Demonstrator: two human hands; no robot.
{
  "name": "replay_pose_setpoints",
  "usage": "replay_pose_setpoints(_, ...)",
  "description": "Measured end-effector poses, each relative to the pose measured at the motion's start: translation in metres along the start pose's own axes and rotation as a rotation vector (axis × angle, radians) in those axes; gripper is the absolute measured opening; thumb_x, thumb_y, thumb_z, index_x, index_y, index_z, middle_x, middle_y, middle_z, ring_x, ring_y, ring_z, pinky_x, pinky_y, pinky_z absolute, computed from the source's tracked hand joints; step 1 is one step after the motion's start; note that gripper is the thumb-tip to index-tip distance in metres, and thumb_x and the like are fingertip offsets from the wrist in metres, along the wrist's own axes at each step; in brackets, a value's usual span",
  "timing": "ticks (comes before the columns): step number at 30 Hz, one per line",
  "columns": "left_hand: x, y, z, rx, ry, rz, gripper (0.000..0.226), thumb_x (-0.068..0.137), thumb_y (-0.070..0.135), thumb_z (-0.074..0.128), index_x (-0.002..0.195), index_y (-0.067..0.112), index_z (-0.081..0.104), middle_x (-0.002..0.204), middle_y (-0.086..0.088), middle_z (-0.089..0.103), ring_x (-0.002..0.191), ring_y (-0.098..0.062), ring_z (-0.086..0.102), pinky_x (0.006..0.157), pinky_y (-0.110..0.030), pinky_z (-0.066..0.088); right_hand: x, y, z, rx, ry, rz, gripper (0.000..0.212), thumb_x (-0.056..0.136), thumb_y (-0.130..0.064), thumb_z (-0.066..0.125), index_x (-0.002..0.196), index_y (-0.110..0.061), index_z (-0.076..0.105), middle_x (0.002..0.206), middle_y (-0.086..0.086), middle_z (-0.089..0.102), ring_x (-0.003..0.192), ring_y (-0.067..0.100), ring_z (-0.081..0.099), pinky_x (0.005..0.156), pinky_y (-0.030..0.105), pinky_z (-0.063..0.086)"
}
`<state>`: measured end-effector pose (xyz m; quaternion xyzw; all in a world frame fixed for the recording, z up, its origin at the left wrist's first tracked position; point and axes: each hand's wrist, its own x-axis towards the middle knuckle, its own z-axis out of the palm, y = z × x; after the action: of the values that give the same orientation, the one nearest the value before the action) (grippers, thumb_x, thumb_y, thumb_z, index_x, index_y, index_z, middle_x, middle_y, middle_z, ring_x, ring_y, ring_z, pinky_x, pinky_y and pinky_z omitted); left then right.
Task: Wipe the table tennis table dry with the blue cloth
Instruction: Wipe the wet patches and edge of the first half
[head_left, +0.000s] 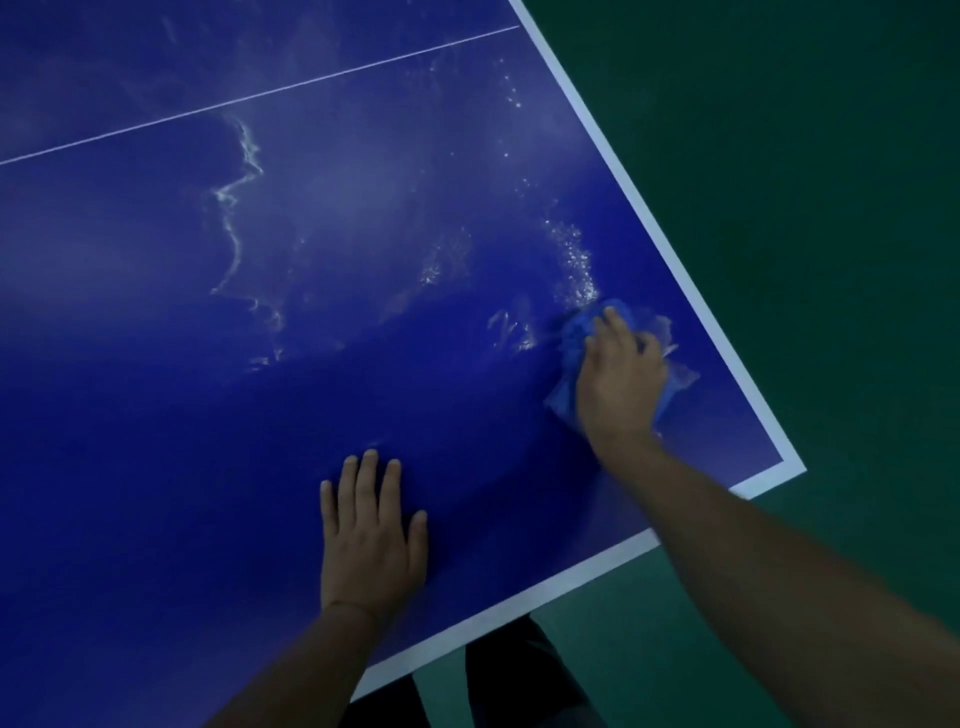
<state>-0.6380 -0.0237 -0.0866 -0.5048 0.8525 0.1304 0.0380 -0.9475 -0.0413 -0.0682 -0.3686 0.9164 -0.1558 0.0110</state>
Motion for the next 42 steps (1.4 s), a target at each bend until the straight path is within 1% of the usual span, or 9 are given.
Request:
replay_pose_setpoints(2, 0.0, 0.0, 0.001, 0.012, 0.005, -0.014, 0.069, 0.096, 0.05, 0.033, 0.145, 0.004, 0.045, 0.155, -0.021, 0.036, 0.148, -0.038, 0.023, 0.121, -0.054, 0.006, -0.057, -0.032, 0.004, -0.002, 0.024, -0.217, 0.039, 0.099, -0.031, 0.041, 0.132, -0.022, 0.06, 0.141, 0.001, 0.057, 0.108, 0.032, 0.055, 0.079, 0.045, 0.047)
replay_pose_setpoints(5, -0.003, -0.003, 0.004, 0.032, 0.01, 0.016, 0.074, 0.086, 0.045, 0.038, 0.146, 0.001, 0.043, 0.155, -0.022, 0.034, 0.147, -0.039, 0.024, 0.12, -0.056, 0.009, -0.181, -0.06, 0.014, -0.004, -0.202, -0.549, 0.044, 0.099, -0.05, 0.036, 0.133, -0.033, 0.058, 0.152, -0.006, 0.047, 0.124, 0.028, 0.049, 0.092, 0.048, 0.044)
replay_pose_setpoints(9, -0.003, 0.0, 0.003, -0.004, 0.054, -0.055, 0.071, 0.091, 0.045, 0.037, 0.144, -0.001, 0.043, 0.154, -0.023, 0.034, 0.146, -0.039, 0.025, 0.121, -0.056, 0.009, -0.163, -0.024, 0.021, 0.022, -0.199, -0.586, 0.039, 0.095, -0.05, 0.049, 0.129, -0.035, 0.062, 0.147, -0.007, 0.053, 0.122, 0.026, 0.049, 0.092, 0.043, 0.037)
replay_pose_setpoints(16, -0.005, 0.013, -0.005, -0.053, 0.062, -0.078, 0.069, 0.096, 0.048, 0.032, 0.146, 0.002, 0.042, 0.157, -0.021, 0.03, 0.15, -0.036, 0.019, 0.123, -0.052, 0.001, -0.005, 0.051, -0.021, -0.056, -0.004, -0.08, 0.049, 0.1, -0.041, 0.034, 0.127, -0.017, 0.067, 0.143, 0.004, 0.057, 0.113, 0.04, 0.054, 0.087, 0.051, 0.049)
replay_pose_setpoints(21, -0.012, 0.039, -0.001, -0.11, 0.111, -0.083, 0.067, 0.094, 0.045, 0.036, 0.144, 0.001, 0.044, 0.156, -0.021, 0.032, 0.148, -0.037, 0.022, 0.124, -0.05, -0.001, -0.151, 0.014, -0.018, -0.003, -0.172, -0.523, 0.041, 0.097, -0.048, 0.045, 0.127, -0.03, 0.067, 0.149, -0.002, 0.051, 0.123, 0.029, 0.049, 0.091, 0.047, 0.045)
replay_pose_setpoints(26, -0.015, 0.059, 0.005, -0.114, 0.064, -0.054, 0.066, 0.095, 0.045, 0.035, 0.146, 0.003, 0.043, 0.157, -0.02, 0.031, 0.15, -0.035, 0.019, 0.124, -0.053, 0.002, -0.123, 0.083, -0.009, -0.008, -0.12, -0.525, 0.037, 0.095, -0.047, 0.051, 0.121, -0.029, 0.071, 0.141, 0.002, 0.059, 0.114, 0.031, 0.048, 0.083, 0.043, 0.047)
replay_pose_setpoints(34, 0.001, 0.091, 0.006, -0.109, 0.053, -0.013, 0.065, 0.097, 0.045, 0.033, 0.147, 0.004, 0.04, 0.158, -0.02, 0.029, 0.151, -0.033, 0.017, 0.124, -0.051, -0.001, 0.104, 0.182, -0.051, -0.028, 0.109, 0.045, 0.062, 0.098, -0.048, 0.027, 0.129, -0.011, 0.066, 0.143, 0.011, 0.056, 0.113, 0.044, 0.052, 0.095, 0.045, 0.043)
replay_pose_setpoints(37, 0.005, 0.1, 0.006, -0.132, 0.061, -0.066, 0.066, 0.096, 0.046, 0.033, 0.148, 0.005, 0.038, 0.159, -0.018, 0.026, 0.152, -0.031, 0.014, 0.124, -0.048, -0.005, 0.053, 0.126, -0.051, 0.035, 0.157, -0.207, 0.041, 0.102, -0.033, 0.04, 0.124, -0.013, 0.068, 0.14, 0.011, 0.058, 0.101, 0.038, 0.055, 0.086, 0.042, 0.044)
replay_pose_setpoints(42, 0.005, 0.102, 0.01, -0.13, 0.084, -0.079, 0.066, 0.094, 0.044, 0.036, 0.145, 0.003, 0.042, 0.157, -0.02, 0.03, 0.149, -0.035, 0.019, 0.124, -0.05, -0.001, -0.11, 0.075, -0.02, 0.087, -0.26, -0.783, 0.034, 0.097, -0.044, 0.05, 0.126, -0.033, 0.065, 0.147, -0.005, 0.052, 0.119, 0.027, 0.053, 0.086, 0.041, 0.046)
